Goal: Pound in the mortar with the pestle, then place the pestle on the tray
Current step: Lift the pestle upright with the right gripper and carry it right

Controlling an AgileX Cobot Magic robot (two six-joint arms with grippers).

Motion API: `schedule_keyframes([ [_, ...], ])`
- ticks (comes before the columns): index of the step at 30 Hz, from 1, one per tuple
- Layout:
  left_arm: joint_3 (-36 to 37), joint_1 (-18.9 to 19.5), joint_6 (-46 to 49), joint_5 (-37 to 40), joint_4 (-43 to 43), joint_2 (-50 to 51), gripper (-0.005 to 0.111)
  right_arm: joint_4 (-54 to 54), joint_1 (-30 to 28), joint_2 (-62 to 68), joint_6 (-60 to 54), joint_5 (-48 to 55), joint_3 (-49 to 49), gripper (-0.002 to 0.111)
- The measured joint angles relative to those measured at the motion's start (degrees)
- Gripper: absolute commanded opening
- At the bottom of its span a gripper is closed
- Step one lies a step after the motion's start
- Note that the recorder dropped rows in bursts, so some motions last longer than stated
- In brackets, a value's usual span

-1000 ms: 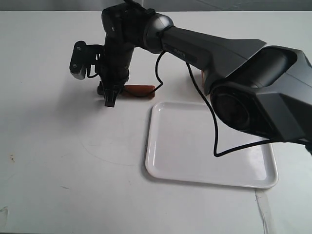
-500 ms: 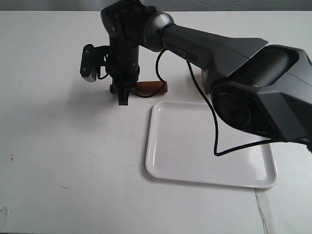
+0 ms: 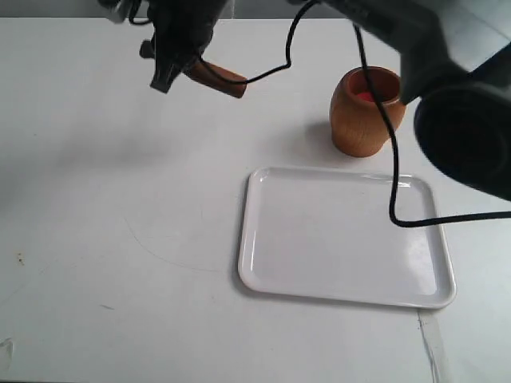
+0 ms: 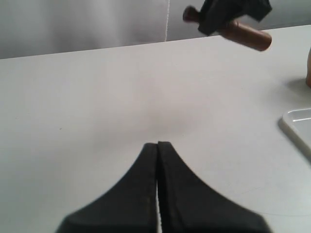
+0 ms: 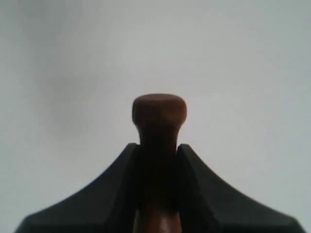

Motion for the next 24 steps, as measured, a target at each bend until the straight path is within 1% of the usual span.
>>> schedule_keyframes([
  [7, 0.0, 0.0, 0.0, 0.0, 0.0, 0.0, 0.0, 1.77, -1.43, -7.47, 4.1, -0.71, 0.0, 0.0],
  [17, 0.0, 0.0, 0.0, 0.0, 0.0, 0.0, 0.0, 0.53, -2.09, -15.36, 10.67, -0.11, 0.42, 0.0],
  [21, 0.0, 0.0, 0.0, 0.0, 0.0, 0.0, 0.0, -0.81, -2.09, -18.8, 12.75, -0.85, 4.53, 0.0],
  [24, 0.0, 0.0, 0.0, 0.0, 0.0, 0.0, 0.0, -1.44, -2.09, -22.06, 13.94, -5.07, 10.23, 0.0],
])
